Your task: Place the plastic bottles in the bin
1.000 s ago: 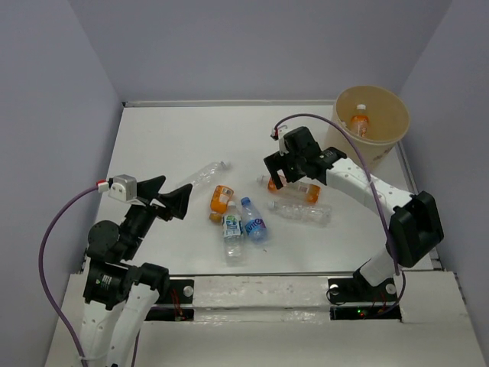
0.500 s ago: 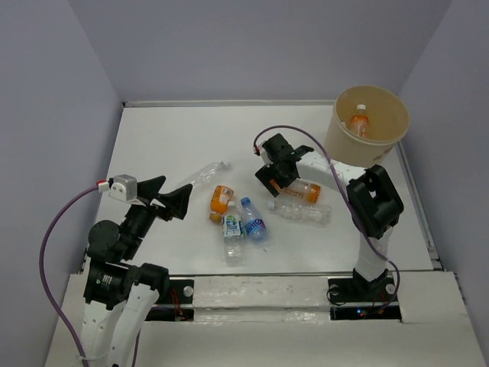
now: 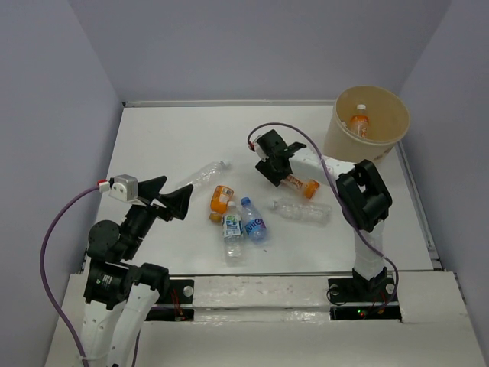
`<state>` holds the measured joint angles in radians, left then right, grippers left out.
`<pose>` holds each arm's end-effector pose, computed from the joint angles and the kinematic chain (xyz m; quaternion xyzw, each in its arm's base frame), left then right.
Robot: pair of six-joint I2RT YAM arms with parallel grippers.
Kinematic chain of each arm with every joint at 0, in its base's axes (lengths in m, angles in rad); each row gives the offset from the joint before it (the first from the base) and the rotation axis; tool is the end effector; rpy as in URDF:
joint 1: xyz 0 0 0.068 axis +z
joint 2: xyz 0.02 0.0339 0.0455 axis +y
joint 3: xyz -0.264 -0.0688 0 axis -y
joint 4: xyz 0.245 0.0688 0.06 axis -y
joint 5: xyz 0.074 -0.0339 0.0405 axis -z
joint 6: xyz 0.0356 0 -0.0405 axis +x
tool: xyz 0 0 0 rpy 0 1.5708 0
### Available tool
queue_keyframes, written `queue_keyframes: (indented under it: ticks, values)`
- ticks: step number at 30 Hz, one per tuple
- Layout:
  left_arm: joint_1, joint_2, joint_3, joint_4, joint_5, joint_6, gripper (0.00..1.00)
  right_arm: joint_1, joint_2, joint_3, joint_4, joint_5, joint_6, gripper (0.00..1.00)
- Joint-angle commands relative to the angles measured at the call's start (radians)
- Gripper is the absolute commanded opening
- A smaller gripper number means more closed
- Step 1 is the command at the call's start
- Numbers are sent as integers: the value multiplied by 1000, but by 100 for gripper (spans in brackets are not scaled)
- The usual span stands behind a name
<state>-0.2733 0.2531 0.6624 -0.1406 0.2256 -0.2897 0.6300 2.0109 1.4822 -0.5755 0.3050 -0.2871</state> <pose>0.0653 -0.0266 0.3610 0.0846 0.6029 -0.2851 0.7403 0.3480 0.2405 0.1842 -0.3942 0.8778 -0.1066 0.2504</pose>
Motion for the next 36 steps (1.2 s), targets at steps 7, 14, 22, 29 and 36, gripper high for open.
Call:
queue_keyframes:
  ticks: [7,14,22,29,36]
  values:
    - [5,18,-4,38,27,3,99,-4,-285,128,206,129,-3,54]
    - [5,17,-4,39,32,4,99,-134,-535,87,534,241,52,52]
    - [2,-12,-4,39,29,4,99,-487,-539,76,750,174,360,50]
    - [-10,-23,-3,35,23,3,99,-599,-431,72,755,169,425,53]
    - [-14,-20,-3,35,23,4,99,-619,-503,-20,763,114,479,94]
